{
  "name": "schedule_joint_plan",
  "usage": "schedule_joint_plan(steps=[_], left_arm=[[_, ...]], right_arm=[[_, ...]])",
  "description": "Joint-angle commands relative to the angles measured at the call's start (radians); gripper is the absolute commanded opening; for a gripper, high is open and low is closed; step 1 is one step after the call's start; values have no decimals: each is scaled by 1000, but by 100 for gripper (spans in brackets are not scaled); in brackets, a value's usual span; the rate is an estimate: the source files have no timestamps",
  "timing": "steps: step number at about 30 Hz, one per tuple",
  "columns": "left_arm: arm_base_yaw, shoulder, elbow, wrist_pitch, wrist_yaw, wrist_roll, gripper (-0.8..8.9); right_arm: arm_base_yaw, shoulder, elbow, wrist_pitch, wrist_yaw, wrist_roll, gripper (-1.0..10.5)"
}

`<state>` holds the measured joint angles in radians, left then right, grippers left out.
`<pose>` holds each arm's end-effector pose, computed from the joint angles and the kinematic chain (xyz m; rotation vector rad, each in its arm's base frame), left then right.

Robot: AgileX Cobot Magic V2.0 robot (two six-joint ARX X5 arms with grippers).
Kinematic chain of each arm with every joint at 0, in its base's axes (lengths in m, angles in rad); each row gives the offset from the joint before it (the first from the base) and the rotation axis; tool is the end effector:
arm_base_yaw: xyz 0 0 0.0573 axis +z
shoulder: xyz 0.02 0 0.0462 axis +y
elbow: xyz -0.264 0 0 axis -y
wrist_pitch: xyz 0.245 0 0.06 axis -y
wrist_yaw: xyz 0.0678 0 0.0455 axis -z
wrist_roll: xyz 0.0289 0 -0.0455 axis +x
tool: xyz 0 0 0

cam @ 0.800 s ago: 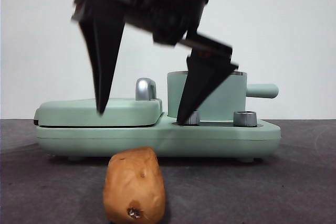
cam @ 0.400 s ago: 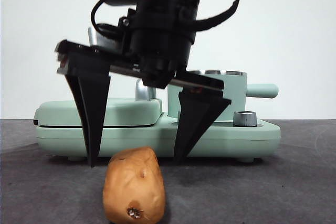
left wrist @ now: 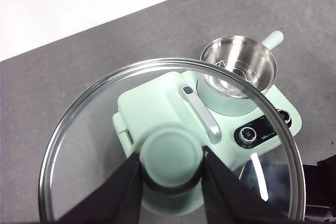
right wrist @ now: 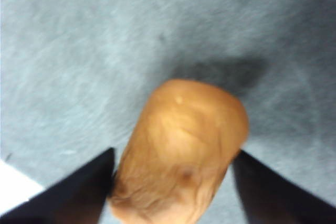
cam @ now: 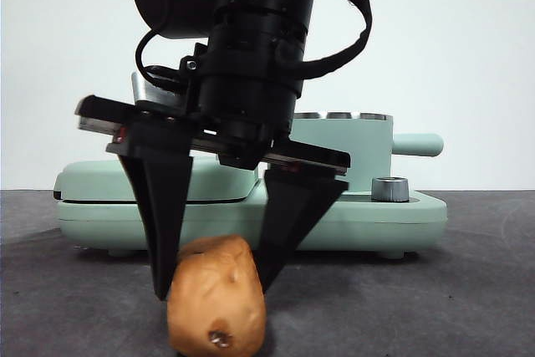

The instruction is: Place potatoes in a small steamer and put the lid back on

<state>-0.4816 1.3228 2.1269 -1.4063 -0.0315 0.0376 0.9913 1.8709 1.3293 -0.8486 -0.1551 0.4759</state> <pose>0.1437 -0.0741 0.5227 0.1900 0.5793 -0.4475 0.1913 0.3005 0.1860 -0.2252 1.4925 0.5970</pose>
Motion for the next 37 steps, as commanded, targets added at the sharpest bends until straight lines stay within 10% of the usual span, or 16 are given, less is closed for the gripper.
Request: schedule_joint_plan(steps=[1, 15, 37], left_arm=[[-3, 4, 26, 29, -3, 7, 8], [-3, 5, 26, 31, -3, 7, 8], [-3, 20, 26, 38, -2, -4, 8]], right_arm=[[14, 26, 21, 5, -2, -5, 253], [-71, 22, 312, -219, 4, -113, 167], [-594, 192, 780, -302, -33, -284, 167]])
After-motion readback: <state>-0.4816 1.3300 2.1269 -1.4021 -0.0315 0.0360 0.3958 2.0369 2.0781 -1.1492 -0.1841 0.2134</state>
